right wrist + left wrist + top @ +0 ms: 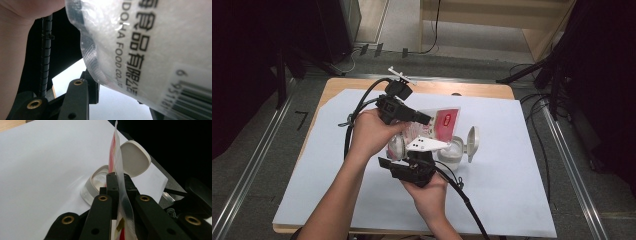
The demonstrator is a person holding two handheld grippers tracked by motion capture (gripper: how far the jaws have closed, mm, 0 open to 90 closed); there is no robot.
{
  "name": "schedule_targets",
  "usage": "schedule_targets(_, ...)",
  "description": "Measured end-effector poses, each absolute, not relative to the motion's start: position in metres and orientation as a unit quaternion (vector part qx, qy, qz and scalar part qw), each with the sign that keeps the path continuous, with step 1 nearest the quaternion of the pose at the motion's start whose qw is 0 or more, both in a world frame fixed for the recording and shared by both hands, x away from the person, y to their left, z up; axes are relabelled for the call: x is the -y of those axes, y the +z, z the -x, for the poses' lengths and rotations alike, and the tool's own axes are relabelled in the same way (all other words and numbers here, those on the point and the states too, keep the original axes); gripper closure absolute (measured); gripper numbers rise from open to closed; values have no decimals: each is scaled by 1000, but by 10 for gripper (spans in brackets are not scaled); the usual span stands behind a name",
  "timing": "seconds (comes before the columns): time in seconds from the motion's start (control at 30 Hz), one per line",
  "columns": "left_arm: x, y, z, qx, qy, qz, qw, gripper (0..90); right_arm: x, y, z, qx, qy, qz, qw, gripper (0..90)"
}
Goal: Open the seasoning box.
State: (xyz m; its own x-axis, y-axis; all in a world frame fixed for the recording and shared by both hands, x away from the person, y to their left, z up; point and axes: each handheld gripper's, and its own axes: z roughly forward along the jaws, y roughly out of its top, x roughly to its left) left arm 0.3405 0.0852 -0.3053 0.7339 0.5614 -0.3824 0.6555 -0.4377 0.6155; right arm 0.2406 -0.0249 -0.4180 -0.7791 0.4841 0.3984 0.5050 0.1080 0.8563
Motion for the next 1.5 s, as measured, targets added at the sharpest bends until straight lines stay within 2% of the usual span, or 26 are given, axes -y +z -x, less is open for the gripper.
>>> schedule_targets(1.5,-73,-306,-343,-352,-61,-847,393,885,34,-418,-244,736,-583,344,12,632)
